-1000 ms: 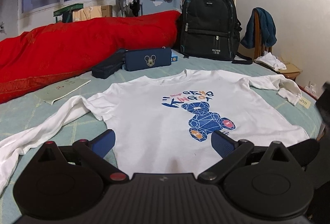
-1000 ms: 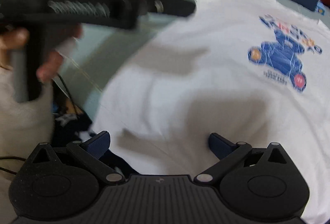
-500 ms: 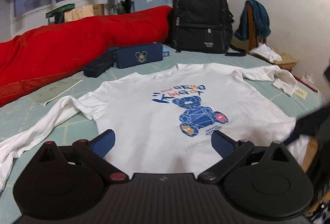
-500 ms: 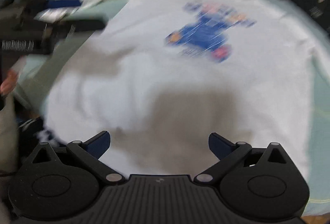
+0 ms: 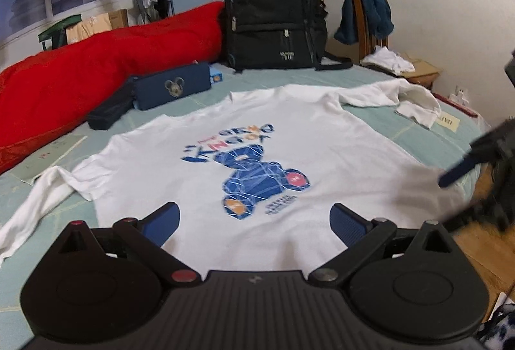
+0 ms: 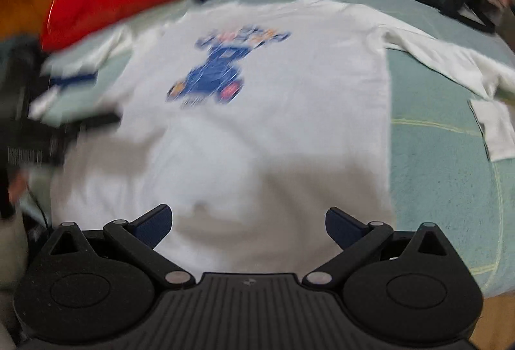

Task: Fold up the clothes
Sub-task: 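Move the open right gripper along the sleeve toward its cuff, then grasp the sleeve cuff with the right gripper and pull it straight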

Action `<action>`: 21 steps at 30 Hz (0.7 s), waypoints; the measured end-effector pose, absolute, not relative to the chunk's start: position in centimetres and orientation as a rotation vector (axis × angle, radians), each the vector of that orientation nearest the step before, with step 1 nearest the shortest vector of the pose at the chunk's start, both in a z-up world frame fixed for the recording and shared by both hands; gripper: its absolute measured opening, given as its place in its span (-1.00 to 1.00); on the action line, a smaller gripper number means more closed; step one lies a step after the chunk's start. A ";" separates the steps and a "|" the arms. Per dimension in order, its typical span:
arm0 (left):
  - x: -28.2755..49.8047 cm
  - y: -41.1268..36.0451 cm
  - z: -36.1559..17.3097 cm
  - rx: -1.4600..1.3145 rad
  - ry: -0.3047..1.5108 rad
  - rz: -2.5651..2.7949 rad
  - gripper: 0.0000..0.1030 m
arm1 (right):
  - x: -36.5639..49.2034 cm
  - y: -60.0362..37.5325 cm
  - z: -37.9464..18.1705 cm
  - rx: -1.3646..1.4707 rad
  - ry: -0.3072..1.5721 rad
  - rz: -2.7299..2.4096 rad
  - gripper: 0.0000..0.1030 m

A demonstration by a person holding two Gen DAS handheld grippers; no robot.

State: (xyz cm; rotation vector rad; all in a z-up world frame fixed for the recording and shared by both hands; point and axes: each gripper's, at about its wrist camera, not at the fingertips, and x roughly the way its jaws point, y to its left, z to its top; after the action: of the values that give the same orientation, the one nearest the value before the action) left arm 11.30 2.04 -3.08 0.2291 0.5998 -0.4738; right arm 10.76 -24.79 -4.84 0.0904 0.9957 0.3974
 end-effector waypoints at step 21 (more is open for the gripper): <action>12.4 -8.8 -6.9 0.272 0.725 -0.512 0.93 | 12.9 -46.1 -7.0 0.272 0.709 -0.081 1.00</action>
State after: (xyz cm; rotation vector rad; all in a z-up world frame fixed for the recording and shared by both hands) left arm 12.44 -8.82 -6.91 0.2718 0.7253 -0.5120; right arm 12.86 -46.08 -7.01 0.2718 0.7086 -0.0810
